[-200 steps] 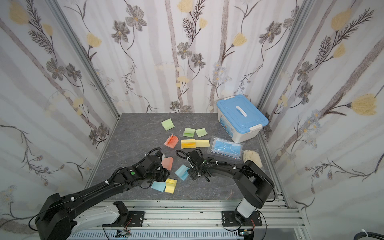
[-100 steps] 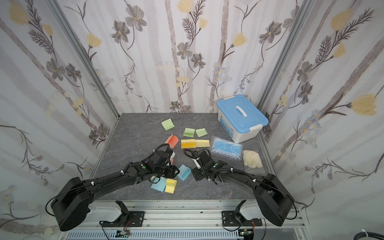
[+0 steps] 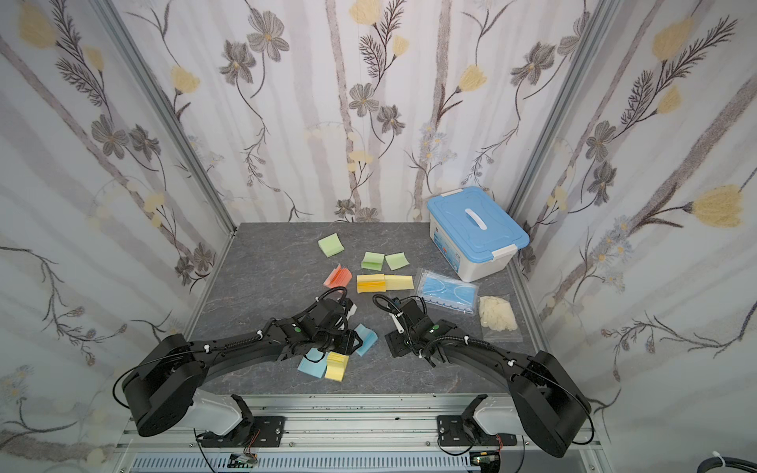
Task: Tear off pages from different memo pads
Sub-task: Pick up the memo pad from the center of the board.
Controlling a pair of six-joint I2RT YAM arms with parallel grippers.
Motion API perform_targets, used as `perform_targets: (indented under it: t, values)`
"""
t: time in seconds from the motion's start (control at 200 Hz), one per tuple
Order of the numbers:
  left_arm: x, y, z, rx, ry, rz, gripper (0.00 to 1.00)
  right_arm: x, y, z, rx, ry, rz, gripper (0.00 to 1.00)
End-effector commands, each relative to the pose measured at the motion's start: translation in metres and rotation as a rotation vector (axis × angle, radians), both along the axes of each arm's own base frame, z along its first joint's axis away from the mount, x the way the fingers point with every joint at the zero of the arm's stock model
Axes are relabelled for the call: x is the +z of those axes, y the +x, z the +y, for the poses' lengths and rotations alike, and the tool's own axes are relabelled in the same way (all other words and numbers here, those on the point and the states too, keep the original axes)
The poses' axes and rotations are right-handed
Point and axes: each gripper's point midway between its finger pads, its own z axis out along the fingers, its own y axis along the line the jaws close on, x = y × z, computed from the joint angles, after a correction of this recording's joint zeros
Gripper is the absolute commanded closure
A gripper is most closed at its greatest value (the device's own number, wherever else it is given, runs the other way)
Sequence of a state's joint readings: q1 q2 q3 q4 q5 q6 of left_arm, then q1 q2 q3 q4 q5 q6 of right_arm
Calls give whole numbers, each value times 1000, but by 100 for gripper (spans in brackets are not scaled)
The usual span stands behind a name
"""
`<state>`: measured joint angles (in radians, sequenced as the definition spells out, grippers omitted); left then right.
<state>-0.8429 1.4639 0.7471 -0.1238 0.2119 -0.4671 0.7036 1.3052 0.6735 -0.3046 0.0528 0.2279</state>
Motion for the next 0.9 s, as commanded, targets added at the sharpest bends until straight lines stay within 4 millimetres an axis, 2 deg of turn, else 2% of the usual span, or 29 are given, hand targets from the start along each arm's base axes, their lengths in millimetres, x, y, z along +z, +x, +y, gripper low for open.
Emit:
perform_targets:
  t: [0.0, 0.26, 0.619, 0.899]
  values:
    - [-1, 8, 1, 13, 27, -38, 54, 2, 3, 2, -16, 20, -10, 24]
    - [-10, 9, -1, 9, 46, -30, 56, -1, 2, 1, -13, 16, -1, 24]
    - [3, 7, -7, 0, 3, -35, 56, -6, 3, 2, -11, 3, 9, 24]
    - [-12, 6, -8, -11, 41, -14, 55, -8, 4, 3, -7, 4, 16, 24]
